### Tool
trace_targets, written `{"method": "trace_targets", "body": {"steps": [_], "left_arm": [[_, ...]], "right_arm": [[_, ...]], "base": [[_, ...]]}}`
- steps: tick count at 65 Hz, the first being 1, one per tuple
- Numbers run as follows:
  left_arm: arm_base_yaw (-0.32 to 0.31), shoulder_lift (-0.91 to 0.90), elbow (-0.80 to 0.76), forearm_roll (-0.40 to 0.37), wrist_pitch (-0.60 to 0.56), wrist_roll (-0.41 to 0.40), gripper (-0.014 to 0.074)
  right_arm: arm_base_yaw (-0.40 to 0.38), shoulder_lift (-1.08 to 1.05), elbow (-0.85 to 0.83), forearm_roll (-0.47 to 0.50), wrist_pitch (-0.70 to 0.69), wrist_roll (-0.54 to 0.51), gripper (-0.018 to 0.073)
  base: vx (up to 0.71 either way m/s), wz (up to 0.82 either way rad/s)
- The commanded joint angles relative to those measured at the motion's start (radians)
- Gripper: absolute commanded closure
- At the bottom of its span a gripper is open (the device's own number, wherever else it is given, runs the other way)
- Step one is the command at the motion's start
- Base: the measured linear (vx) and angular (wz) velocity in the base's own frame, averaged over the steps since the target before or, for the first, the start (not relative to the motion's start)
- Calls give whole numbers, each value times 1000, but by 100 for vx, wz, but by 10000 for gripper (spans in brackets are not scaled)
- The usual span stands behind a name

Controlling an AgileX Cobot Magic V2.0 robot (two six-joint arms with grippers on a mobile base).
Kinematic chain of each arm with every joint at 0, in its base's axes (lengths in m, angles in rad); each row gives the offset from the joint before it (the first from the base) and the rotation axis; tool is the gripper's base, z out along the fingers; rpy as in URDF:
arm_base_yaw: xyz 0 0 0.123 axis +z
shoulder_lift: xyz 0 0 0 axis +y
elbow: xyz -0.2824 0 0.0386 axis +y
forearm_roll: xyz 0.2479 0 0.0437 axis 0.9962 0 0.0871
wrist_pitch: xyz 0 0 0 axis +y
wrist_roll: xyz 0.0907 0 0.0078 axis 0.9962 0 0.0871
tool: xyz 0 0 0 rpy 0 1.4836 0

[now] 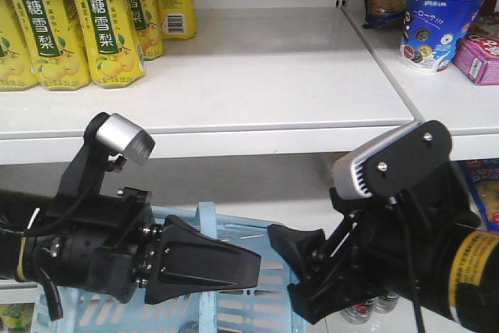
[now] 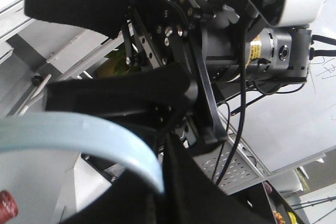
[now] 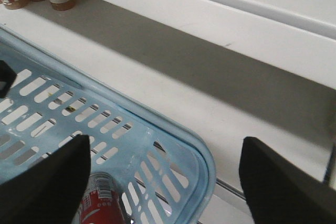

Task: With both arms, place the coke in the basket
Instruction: 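Open the right gripper to drop the bottle into the basket, then withdraw the right gripper away from the basket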

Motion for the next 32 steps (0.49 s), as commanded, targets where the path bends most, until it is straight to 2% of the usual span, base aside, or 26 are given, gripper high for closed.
{"method": "trace_targets", "body": {"steps": [1, 5, 18, 24, 32], "left_arm": [[-7, -31, -33, -140, -126, 9, 602], [-7, -31, -33, -140, -126, 9, 602], [-7, -31, -33, -140, -126, 9, 602], [-7, -31, -33, -140, -126, 9, 602], [-7, -31, -33, -140, -126, 9, 602]], "right_arm": [[1, -73, -36, -33, 72, 5, 71], [1, -124, -36, -36, 141, 4, 139], [1, -335, -32, -48, 347, -32, 574], [1, -435, 5, -52, 368, -61, 570], [0, -555, 121, -78, 361, -43, 567]], "base": [[0, 0], [0, 0], [0, 0], [0, 0], [0, 0]]}}
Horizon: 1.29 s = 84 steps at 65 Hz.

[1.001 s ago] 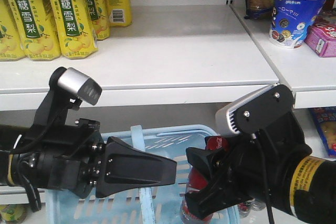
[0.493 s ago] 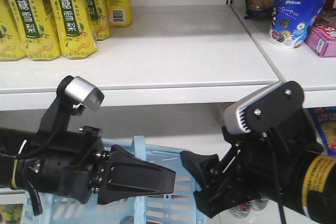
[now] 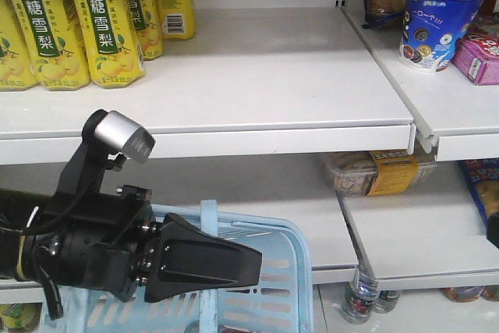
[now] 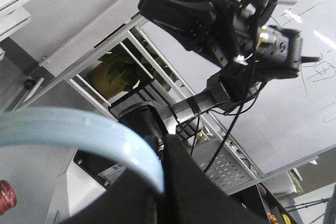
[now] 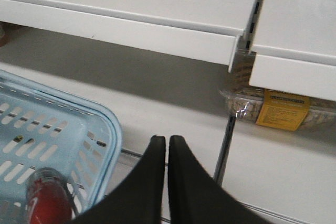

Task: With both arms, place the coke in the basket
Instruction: 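Withdraw the right gripper away from the basket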

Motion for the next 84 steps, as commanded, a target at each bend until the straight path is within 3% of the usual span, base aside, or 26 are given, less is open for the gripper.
{"method": "trace_targets", "body": {"steps": [1, 18, 73, 84], "left_arm": [[-7, -31, -33, -127, -120, 9, 602], [-7, -31, -33, -127, -120, 9, 602], [-7, -29, -33, -129, -117, 9, 602], [-7, -29, -33, -143, -30, 19, 602]], "right_arm": [[0, -80, 68, -65, -35, 12, 566], [0, -258, 265, -95, -30, 139, 564], [0, -274, 270, -94, -31, 139, 564], [0, -274, 270, -94, -31, 139, 564]], "base": [[0, 0], [0, 0], [0, 0], [0, 0]]}}
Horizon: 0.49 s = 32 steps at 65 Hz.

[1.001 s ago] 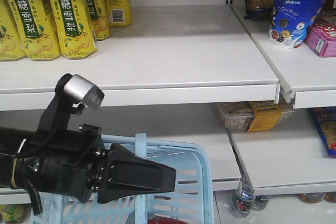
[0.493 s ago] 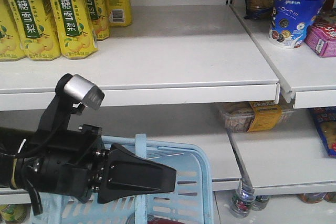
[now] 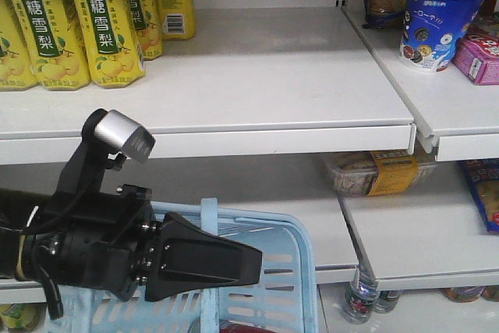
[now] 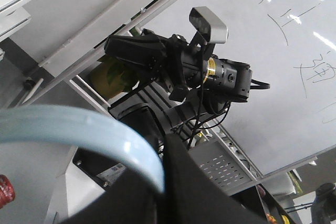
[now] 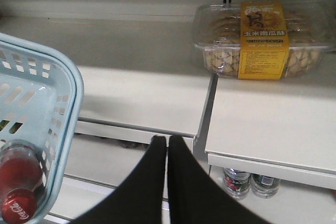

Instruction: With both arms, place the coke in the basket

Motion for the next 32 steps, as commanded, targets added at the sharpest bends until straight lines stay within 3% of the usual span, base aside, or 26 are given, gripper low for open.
{"method": "trace_targets", "body": {"steps": [1, 16, 23, 32], "left_arm": [[-7, -29, -33, -141, -20, 26, 602], [-7, -29, -33, -217, 151, 326, 602], [-7, -29, -33, -262, 188, 510, 602], [-7, -30, -21, -308, 195, 686, 602]], "right_arm": [[0, 11, -25, -51, -53, -2, 564], [0, 11, -25, -51, -53, -2, 564], [0, 11, -25, -51, -53, -2, 564], [0, 11, -25, -51, -53, -2, 564]], "base": [[0, 0], [0, 0], [0, 0], [0, 0]]}}
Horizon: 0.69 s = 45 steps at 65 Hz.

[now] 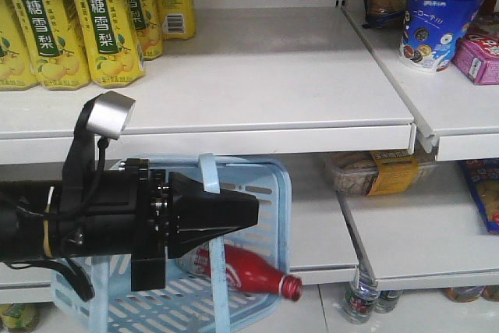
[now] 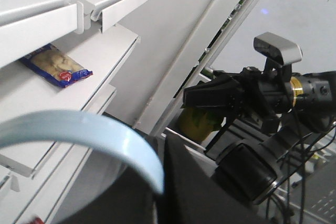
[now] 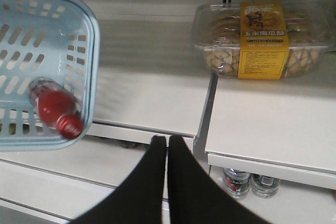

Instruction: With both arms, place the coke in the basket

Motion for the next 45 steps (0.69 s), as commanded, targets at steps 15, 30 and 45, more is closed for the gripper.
{"method": "trace_targets", "body": {"steps": [15, 30, 45], "left_arm": [[-25, -47, 99, -400, 13, 448, 602], [-71, -162, 253, -645, 186, 624, 602], [-77, -393, 373, -825, 457, 689, 602]], "right_arm": [[0, 11, -25, -51, -53, -2, 564], [0, 11, -25, -51, -53, -2, 564], [0, 11, -25, -51, -53, -2, 564]], "base": [[0, 0], [0, 0], [0, 0]]}}
